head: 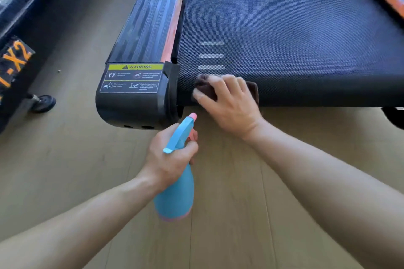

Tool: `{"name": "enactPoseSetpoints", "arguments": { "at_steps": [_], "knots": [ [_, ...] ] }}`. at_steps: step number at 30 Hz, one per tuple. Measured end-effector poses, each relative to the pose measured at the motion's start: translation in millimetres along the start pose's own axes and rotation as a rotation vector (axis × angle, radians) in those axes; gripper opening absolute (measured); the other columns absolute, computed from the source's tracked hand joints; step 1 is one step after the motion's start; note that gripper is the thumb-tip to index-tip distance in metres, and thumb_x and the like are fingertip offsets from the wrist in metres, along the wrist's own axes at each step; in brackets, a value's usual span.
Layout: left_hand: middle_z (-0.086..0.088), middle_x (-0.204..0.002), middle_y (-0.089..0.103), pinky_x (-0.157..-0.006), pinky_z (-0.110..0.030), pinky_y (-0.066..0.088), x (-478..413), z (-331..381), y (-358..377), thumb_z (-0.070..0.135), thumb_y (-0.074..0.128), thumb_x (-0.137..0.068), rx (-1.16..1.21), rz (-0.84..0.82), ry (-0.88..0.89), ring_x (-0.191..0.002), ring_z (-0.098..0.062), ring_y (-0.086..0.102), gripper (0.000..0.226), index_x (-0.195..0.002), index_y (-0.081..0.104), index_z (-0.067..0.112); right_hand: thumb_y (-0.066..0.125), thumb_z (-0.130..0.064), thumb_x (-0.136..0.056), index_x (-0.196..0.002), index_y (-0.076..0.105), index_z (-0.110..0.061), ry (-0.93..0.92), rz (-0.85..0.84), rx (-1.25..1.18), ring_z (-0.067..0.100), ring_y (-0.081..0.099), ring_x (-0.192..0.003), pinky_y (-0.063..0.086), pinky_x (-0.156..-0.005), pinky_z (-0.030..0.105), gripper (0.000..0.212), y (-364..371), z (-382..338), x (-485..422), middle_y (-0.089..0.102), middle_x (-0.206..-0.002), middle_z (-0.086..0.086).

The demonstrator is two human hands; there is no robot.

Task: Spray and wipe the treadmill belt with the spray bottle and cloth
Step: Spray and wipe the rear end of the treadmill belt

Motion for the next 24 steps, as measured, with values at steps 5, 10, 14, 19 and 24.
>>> {"name": "enactPoseSetpoints", "arguments": {
  "at_steps": [5, 10, 14, 19, 24],
  "knots": [
    [-0.008, -0.091, 0.073, -0.072, -0.058, 0.061, -1.2, -8.2, -5.4, 0.022, 0.062, -0.076, 0.008, -0.02, -0.013, -0.075, -0.029, 0.071, 0.017, -0.082, 0.066, 0.007, 0.063, -0.012, -0.092, -0.117, 0.069, -0.025, -0.196, -0.031, 0.037, 0.034, 0.052, -0.097, 0.049, -0.074, 0.047, 0.029, -28.1, 53.3, 48.5, 0.047, -0.121, 0.013],
    [-0.005, -0.085, 0.073, -0.072, -0.057, 0.062, -0.4, -12.4, -12.9, 0.024, 0.063, -0.077, 0.017, -0.031, -0.003, -0.063, -0.022, 0.069, 0.015, -0.085, 0.069, 0.012, 0.054, -0.012, -0.095, -0.111, 0.067, -0.022, -0.234, -0.059, 0.051, 0.034, 0.055, -0.09, 0.047, -0.073, 0.045, 0.023, -15.3, 31.2, 16.6, 0.045, -0.12, 0.015],
    [-0.006, -0.085, 0.072, -0.071, -0.057, 0.062, 0.4, -14.9, -14.9, 0.023, 0.062, -0.079, 0.012, -0.042, 0.007, -0.063, -0.022, 0.068, 0.014, -0.087, 0.07, 0.015, 0.055, -0.017, -0.097, -0.109, 0.067, -0.023, -0.148, -0.022, 0.018, 0.034, 0.052, -0.093, 0.046, -0.073, 0.046, 0.018, -6.1, 16.8, 7.2, 0.044, -0.12, 0.013],
    [-0.008, -0.085, 0.07, -0.068, -0.056, 0.06, 1.6, -13.9, -6.2, 0.023, 0.062, -0.078, -0.02, -0.064, 0.016, -0.061, -0.026, 0.066, 0.01, -0.085, 0.067, 0.018, 0.056, -0.015, -0.096, -0.109, 0.066, -0.023, -0.162, -0.03, -0.059, 0.036, 0.056, -0.094, 0.045, -0.074, 0.048, 0.018, -2.3, -1.5, -20.7, 0.05, -0.121, 0.013],
    [-0.006, -0.089, 0.072, -0.068, -0.048, 0.06, 1.9, -13.6, -9.9, 0.023, 0.062, -0.076, -0.004, -0.051, -0.01, -0.058, -0.023, 0.068, 0.015, -0.086, 0.069, 0.014, 0.063, -0.018, -0.093, -0.108, 0.069, -0.027, -0.159, -0.066, -0.04, 0.036, 0.058, -0.096, 0.048, -0.075, 0.048, 0.018, -16.0, 28.6, 18.5, 0.057, -0.122, 0.012]
  ]
}}
Point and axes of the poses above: each hand's wrist, its own x-axis away from the middle knuckle, its own y-axis out of the palm, z = x × y, the point moved 3 cm from there along -x, towards the middle knuckle
